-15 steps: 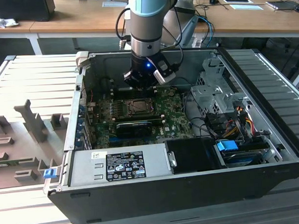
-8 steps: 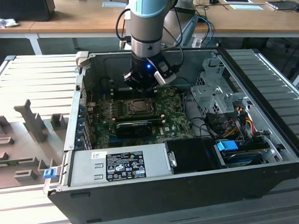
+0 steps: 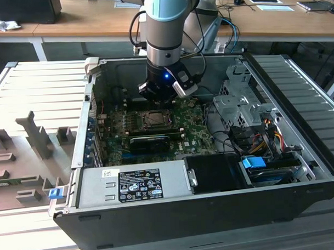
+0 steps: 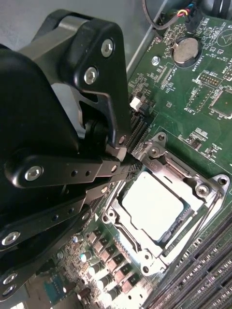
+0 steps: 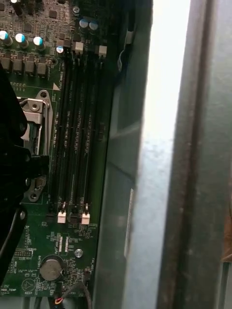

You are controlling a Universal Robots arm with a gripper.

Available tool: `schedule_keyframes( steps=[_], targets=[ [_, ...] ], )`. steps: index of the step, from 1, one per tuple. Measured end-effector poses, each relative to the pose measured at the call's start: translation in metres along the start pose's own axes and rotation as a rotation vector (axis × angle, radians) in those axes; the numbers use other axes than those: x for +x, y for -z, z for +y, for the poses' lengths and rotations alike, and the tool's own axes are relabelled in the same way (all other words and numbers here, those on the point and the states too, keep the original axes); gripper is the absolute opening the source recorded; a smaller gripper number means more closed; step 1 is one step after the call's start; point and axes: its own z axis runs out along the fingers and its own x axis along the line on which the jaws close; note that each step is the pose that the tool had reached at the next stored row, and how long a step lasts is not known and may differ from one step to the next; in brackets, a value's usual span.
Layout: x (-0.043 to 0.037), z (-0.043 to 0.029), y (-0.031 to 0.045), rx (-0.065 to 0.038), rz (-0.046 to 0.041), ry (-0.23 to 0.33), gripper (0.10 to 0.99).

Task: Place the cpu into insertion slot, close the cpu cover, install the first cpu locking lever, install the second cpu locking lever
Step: 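Install the second cpu locking lever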

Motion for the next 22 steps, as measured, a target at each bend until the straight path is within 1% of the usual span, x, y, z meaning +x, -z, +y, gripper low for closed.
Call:
schedule_keyframes(
  steps=[13,15,16,22],
  targets=[
    [0.0012,-0.0108,0.002,0.0,0.0001,0.0,0.106],
    [0.0011,-0.0107,0.0042,0.0,0.0,0.0,0.106],
    [0.0009,-0.0101,0.0084,0.0,0.0,0.0,0.106],
    [0.0019,-0.0195,0.0106,0.0,0.0,0.0,0.106]
  ],
)
